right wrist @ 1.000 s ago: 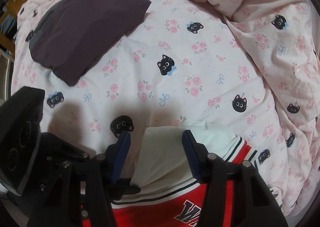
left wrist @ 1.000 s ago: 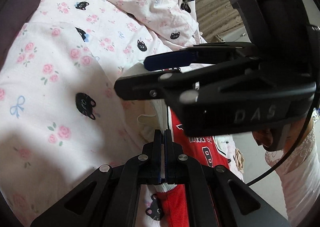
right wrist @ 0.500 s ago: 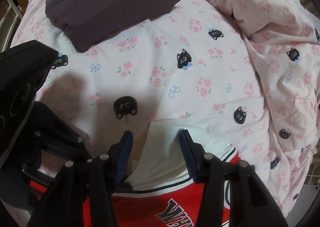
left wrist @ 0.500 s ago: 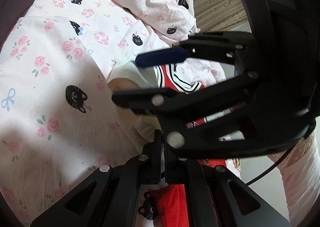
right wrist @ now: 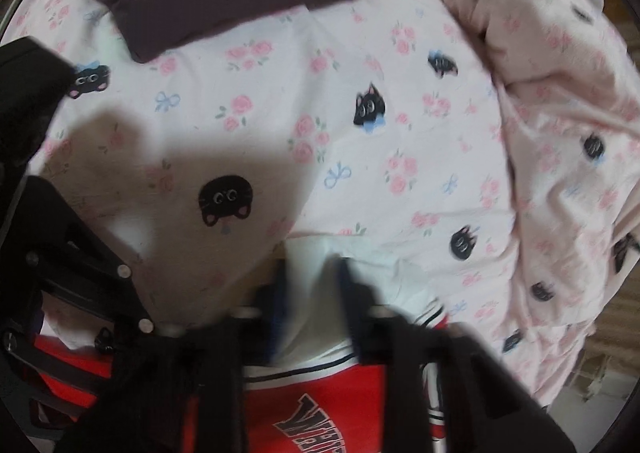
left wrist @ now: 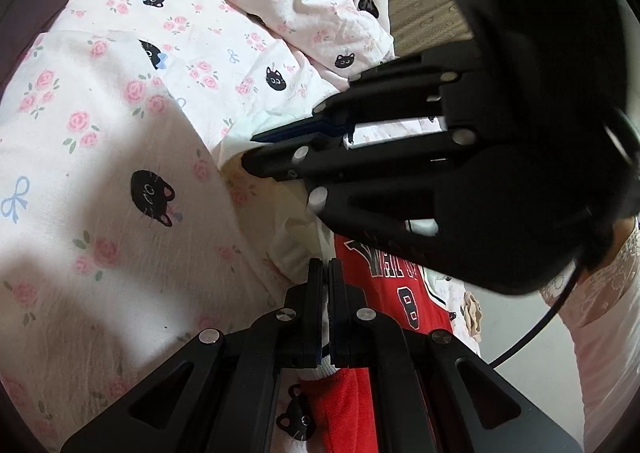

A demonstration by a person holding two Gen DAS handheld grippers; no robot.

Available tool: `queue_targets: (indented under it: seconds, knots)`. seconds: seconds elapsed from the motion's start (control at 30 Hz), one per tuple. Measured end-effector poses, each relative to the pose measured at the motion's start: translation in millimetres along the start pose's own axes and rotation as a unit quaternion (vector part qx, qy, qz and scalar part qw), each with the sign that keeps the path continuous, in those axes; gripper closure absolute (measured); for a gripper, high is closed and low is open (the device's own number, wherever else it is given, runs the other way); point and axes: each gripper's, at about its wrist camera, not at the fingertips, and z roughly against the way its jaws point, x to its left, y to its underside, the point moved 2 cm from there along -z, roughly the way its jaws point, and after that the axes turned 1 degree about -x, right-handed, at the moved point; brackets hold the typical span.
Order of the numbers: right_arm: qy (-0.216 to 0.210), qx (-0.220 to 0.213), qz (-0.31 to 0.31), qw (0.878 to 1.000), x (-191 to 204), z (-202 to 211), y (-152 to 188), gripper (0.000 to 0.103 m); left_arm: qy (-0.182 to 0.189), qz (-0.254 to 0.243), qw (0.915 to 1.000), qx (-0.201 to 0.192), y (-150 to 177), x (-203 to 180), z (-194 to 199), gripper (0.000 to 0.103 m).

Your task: Fold clothes

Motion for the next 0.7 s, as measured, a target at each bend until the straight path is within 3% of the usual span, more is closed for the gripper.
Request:
queue_targets:
  seconds: [0.17,0.33,0.47,0.57,0.7]
  knots:
    - [-0.048,-0.048,-0.086,0.994,-24.8,10.8,0.1,0.098,-0.015,0.007,0.9997,-0.015,-2.6,4.1,5.8,0.102]
    - [-0.09,-0.101,-0.19,0.972,-54.5,29.4,-1.1,0.098,-0.029,0.025,0.998,-0.051,-11.9,13.0,23.0,0.102]
    - [-0.13,-0.127,-0.274,0.944,-69.5,33.6,2.3,0.098,-0.048,0.03,0.9957,-0.074,-16.3,19.0,38.2,0.102]
    - [-0.168,-0.143,-0.333,0.917,-78.5,27.9,1.2,0.098,-0.072,0.031,0.9939,-0.077,-16.3,24.3,46.3,0.102]
    - [-0.2,-0.148,-0.373,0.894,-81.0,5.5,-5.7,0.094,-0.104,0.03,0.9917,-0.069,-12.0,30.5,47.9,0.102]
